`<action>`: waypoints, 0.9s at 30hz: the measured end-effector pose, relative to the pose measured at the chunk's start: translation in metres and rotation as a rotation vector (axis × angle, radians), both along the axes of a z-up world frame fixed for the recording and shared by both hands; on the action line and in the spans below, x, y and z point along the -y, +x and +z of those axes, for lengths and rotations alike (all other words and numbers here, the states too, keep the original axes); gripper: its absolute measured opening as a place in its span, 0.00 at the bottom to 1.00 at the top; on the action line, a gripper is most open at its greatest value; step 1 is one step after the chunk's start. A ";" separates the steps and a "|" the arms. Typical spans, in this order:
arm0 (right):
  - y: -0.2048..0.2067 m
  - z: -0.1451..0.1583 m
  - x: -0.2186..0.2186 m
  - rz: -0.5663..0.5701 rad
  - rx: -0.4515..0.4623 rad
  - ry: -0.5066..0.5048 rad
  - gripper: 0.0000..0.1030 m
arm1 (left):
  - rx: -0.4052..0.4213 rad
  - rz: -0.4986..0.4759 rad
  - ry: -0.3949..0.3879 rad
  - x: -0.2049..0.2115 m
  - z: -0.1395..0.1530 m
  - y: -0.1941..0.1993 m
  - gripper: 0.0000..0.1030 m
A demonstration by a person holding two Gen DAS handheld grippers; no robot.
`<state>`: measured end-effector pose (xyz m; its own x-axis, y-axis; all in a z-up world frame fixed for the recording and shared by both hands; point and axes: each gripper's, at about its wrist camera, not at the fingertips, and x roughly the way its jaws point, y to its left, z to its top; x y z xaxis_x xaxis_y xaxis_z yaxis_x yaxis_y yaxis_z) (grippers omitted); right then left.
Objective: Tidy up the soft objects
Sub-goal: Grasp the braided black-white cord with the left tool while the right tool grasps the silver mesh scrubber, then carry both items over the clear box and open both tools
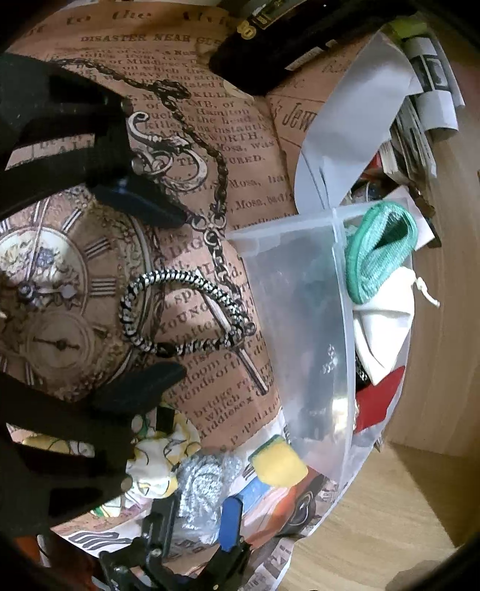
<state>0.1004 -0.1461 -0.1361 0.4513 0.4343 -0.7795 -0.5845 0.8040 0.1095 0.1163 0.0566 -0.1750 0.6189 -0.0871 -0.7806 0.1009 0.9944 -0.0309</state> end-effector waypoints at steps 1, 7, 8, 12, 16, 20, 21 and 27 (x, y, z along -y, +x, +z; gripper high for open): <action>0.000 0.001 0.000 0.008 -0.003 0.009 0.62 | 0.003 -0.005 0.001 0.003 0.001 0.000 0.59; -0.002 0.000 0.000 0.011 0.010 0.009 0.38 | 0.014 -0.025 -0.001 0.015 0.002 0.002 0.37; -0.002 0.000 0.000 0.010 0.009 0.012 0.34 | 0.017 -0.030 -0.001 0.016 0.003 0.000 0.34; -0.002 0.002 0.002 0.005 0.005 0.040 0.26 | 0.020 -0.039 -0.004 0.015 0.004 -0.005 0.23; -0.007 0.009 0.003 0.001 0.030 0.052 0.24 | 0.026 -0.030 -0.015 0.013 0.007 -0.010 0.22; -0.011 0.023 0.006 -0.003 0.071 0.077 0.24 | 0.061 -0.015 -0.031 0.009 0.021 -0.017 0.21; -0.012 0.027 0.007 -0.005 0.083 0.083 0.24 | 0.069 -0.013 -0.033 0.008 0.024 -0.018 0.21; -0.012 0.053 0.012 -0.021 0.168 0.127 0.24 | 0.159 -0.007 -0.044 0.010 0.057 -0.028 0.21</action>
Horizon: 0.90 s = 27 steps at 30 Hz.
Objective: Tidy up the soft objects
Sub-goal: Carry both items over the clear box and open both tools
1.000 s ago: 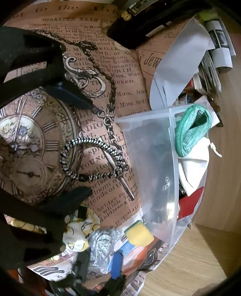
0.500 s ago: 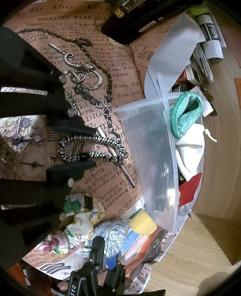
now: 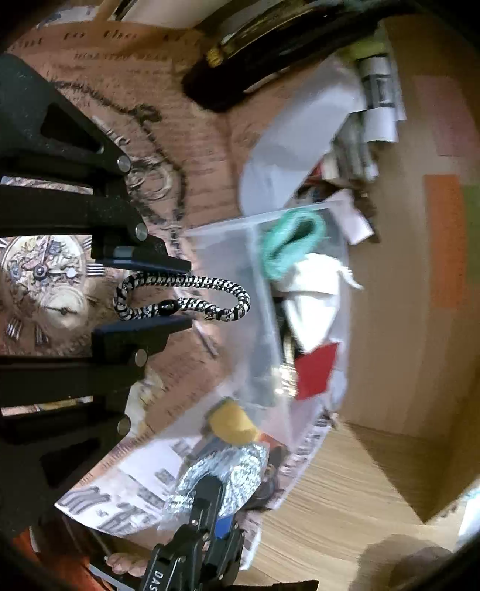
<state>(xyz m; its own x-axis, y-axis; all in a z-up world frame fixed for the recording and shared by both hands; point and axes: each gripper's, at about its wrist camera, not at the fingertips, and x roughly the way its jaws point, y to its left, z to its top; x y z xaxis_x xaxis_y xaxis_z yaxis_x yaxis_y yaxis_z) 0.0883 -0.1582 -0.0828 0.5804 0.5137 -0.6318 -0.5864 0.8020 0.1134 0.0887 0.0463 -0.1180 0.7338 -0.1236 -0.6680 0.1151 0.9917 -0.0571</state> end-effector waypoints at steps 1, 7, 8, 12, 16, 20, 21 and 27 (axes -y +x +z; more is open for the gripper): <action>0.001 0.005 0.000 -0.004 0.017 0.007 0.24 | 0.021 0.000 -0.002 0.001 0.008 -0.002 0.21; 0.010 0.031 -0.001 -0.029 0.103 0.059 0.24 | 0.117 0.003 -0.014 0.008 0.040 -0.003 0.21; 0.012 0.035 0.000 -0.032 0.116 0.068 0.24 | 0.136 0.002 -0.019 0.009 0.046 -0.002 0.21; 0.019 0.051 0.001 -0.045 0.159 0.104 0.24 | 0.184 0.006 -0.024 0.011 0.061 0.001 0.22; 0.027 0.066 0.001 -0.054 0.208 0.130 0.24 | 0.217 0.014 -0.026 0.015 0.073 0.016 0.22; 0.038 0.073 -0.004 -0.065 0.235 0.140 0.24 | 0.237 0.032 -0.028 0.019 0.077 0.029 0.22; 0.042 0.074 -0.005 -0.067 0.235 0.142 0.24 | 0.236 0.035 -0.027 0.019 0.077 0.033 0.22; 0.066 0.066 -0.016 -0.076 0.208 0.137 0.24 | 0.204 0.050 -0.033 0.019 0.073 0.057 0.22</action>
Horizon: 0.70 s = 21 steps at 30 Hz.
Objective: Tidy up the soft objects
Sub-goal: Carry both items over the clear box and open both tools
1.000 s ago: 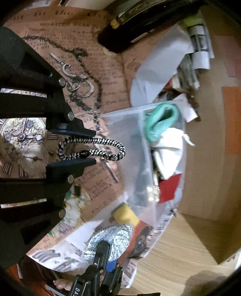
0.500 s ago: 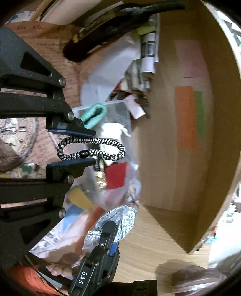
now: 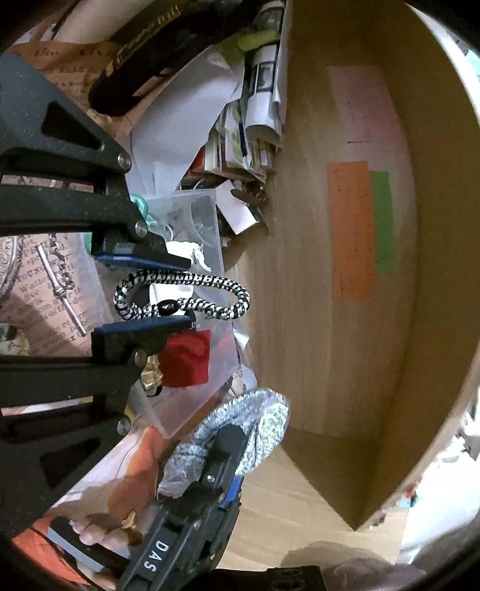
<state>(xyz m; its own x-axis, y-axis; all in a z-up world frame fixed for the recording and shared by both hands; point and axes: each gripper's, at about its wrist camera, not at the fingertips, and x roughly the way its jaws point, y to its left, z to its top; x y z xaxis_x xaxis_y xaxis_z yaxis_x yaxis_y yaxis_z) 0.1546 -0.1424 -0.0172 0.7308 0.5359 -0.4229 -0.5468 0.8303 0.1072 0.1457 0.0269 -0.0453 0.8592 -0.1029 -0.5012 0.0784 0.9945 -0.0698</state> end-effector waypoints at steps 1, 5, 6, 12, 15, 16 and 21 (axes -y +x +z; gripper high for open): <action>0.004 -0.002 -0.001 -0.001 -0.009 -0.003 0.24 | -0.009 0.002 0.002 0.001 -0.002 0.005 0.22; 0.025 -0.017 -0.004 -0.018 -0.061 -0.024 0.24 | -0.056 0.008 0.005 0.001 -0.013 0.028 0.22; 0.030 -0.022 -0.004 -0.029 -0.073 -0.033 0.24 | -0.073 0.010 0.002 0.001 -0.017 0.034 0.22; 0.055 -0.046 0.001 -0.088 -0.134 -0.060 0.24 | -0.143 0.012 0.006 0.005 -0.038 0.057 0.22; 0.064 -0.056 0.001 -0.103 -0.171 -0.078 0.24 | -0.170 0.014 0.018 0.006 -0.050 0.069 0.22; 0.066 -0.059 0.001 -0.105 -0.182 -0.087 0.24 | -0.174 0.015 0.019 0.006 -0.052 0.070 0.22; 0.071 -0.069 -0.003 -0.105 -0.210 -0.133 0.25 | -0.172 0.013 0.057 0.014 -0.060 0.078 0.31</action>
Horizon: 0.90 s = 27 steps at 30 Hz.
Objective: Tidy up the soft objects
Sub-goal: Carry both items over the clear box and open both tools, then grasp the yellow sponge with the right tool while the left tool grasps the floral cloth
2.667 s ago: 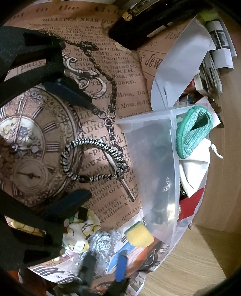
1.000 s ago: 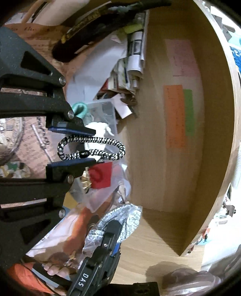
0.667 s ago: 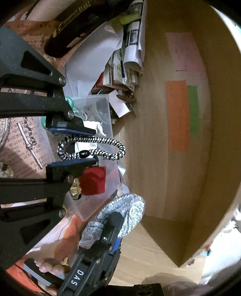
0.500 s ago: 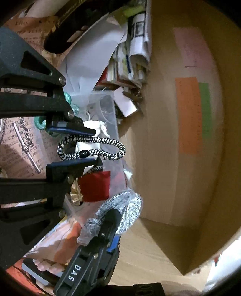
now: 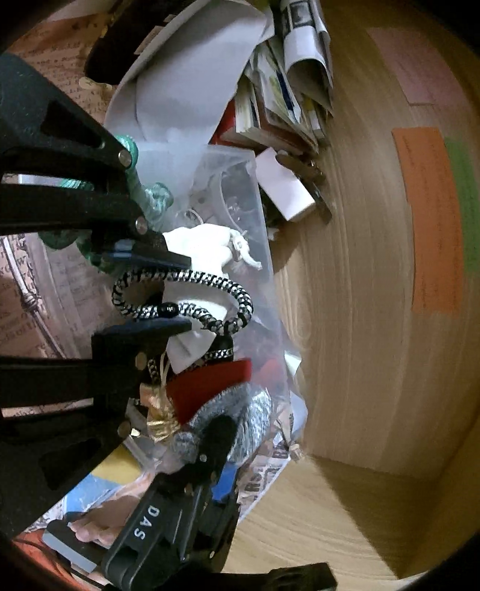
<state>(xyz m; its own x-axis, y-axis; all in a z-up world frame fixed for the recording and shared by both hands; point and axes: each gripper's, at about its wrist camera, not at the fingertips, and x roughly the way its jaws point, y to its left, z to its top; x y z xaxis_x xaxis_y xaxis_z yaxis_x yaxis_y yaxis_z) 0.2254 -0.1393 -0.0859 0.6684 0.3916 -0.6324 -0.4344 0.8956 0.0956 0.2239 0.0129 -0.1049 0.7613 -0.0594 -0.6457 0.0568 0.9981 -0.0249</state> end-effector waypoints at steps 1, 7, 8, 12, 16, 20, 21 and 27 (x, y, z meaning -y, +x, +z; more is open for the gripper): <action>0.000 -0.001 0.000 0.003 -0.003 -0.003 0.26 | 0.001 -0.004 0.006 0.003 0.000 -0.002 0.37; 0.000 -0.004 -0.004 0.016 -0.011 -0.041 0.27 | -0.005 -0.018 0.016 0.008 -0.001 -0.005 0.49; 0.001 -0.005 -0.005 0.018 -0.012 -0.044 0.29 | -0.006 -0.020 0.010 0.008 0.000 -0.005 0.51; -0.005 0.002 -0.005 0.031 0.005 -0.043 0.47 | 0.003 -0.020 -0.008 0.005 0.007 -0.012 0.56; -0.019 0.017 -0.003 0.042 0.065 -0.045 0.53 | 0.020 -0.025 -0.044 0.000 0.018 -0.023 0.58; -0.036 0.031 0.001 0.053 0.118 -0.038 0.65 | 0.070 -0.024 -0.059 -0.005 0.035 -0.041 0.68; -0.041 0.034 0.002 0.059 0.132 -0.032 0.69 | 0.085 -0.024 -0.058 -0.005 0.039 -0.045 0.73; -0.065 0.041 0.009 0.091 0.164 -0.024 0.83 | 0.149 -0.028 -0.046 -0.007 0.055 -0.070 0.89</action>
